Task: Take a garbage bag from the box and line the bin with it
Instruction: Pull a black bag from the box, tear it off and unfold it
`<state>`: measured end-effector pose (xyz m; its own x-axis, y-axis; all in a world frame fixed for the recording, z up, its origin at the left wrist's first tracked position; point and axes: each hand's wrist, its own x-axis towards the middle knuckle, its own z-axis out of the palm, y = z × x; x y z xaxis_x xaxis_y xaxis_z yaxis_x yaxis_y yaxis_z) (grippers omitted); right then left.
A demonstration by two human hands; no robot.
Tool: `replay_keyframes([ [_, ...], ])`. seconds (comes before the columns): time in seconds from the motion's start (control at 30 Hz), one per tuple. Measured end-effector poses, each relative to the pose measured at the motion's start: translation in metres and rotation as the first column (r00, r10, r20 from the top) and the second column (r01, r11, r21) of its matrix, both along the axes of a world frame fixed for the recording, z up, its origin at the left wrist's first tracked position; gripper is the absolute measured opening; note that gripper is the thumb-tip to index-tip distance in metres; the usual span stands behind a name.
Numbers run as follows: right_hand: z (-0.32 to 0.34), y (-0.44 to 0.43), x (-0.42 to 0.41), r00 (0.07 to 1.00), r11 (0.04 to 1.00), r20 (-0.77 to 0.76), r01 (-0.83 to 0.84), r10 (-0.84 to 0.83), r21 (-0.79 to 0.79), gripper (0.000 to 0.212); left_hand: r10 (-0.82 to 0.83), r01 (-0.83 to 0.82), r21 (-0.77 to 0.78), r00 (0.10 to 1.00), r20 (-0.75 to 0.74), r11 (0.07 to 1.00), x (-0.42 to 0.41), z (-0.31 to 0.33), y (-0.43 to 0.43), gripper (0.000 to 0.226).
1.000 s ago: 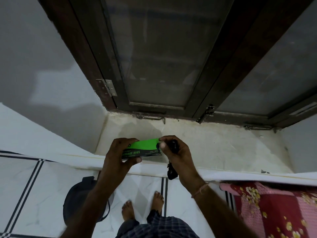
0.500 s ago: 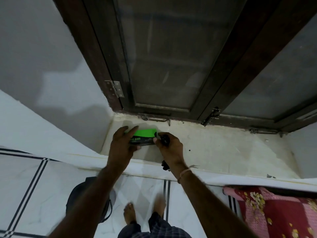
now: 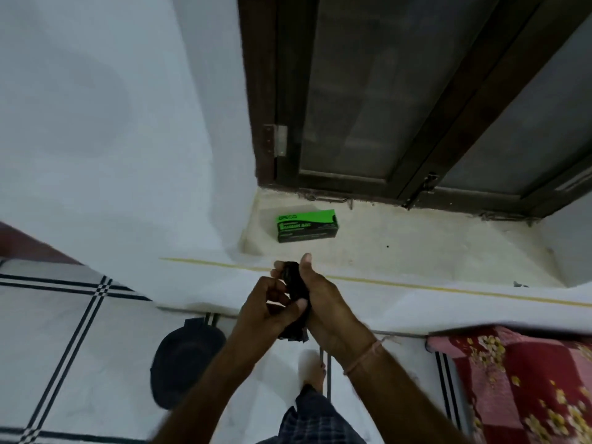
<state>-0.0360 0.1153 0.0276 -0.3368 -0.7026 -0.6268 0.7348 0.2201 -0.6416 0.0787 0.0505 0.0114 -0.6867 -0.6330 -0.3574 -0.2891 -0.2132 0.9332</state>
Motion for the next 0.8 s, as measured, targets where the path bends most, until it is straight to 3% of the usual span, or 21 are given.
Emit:
replay_keyframes([
  [0.1, -0.002, -0.008, 0.058, 0.999, 0.999, 0.014, -0.035, 0.036, -0.033, 0.052, 0.057, -0.055, 0.056, 0.998, -0.035, 0.997, 0.064, -0.007, -0.009, 0.043],
  [0.2, -0.009, -0.012, 0.136, 0.992, 0.996, -0.118, -0.057, 0.049, -0.068, 0.045, 0.104, -0.092, 0.143, 0.991, -0.082, 0.985, 0.143, -0.01, -0.019, 0.03],
  [0.3, -0.01, -0.01, 0.213, 0.977, 0.999, -0.209, -0.037, 0.033, -0.013, 0.034, 0.187, -0.169, 0.198, 0.98, -0.073, 0.965, 0.214, -0.004, -0.023, 0.021],
  [0.5, 0.008, -0.002, 0.315, 0.919, 0.987, -0.384, -0.029, 0.088, 0.157, 0.014, 0.344, -0.318, 0.348, 0.939, -0.014, 0.882, 0.317, 0.008, -0.025, 0.026],
  [0.6, 0.019, 0.005, 0.342, 0.915, 0.992, -0.399, -0.002, 0.052, 0.125, 0.023, 0.392, -0.357, 0.396, 0.92, -0.007, 0.846, 0.346, 0.011, -0.017, 0.026],
  [0.7, 0.029, 0.02, 0.366, 0.87, 0.978, -0.448, -0.188, 0.206, 0.084, 0.042, 0.447, -0.393, 0.408, 0.894, -0.042, 0.824, 0.369, 0.016, -0.004, 0.025],
  [0.8, 0.024, 0.027, 0.386, 0.806, 0.973, -0.546, -0.219, 0.226, 0.08, 0.02, 0.457, -0.389, 0.43, 0.887, -0.065, 0.815, 0.385, 0.024, 0.008, 0.026],
])
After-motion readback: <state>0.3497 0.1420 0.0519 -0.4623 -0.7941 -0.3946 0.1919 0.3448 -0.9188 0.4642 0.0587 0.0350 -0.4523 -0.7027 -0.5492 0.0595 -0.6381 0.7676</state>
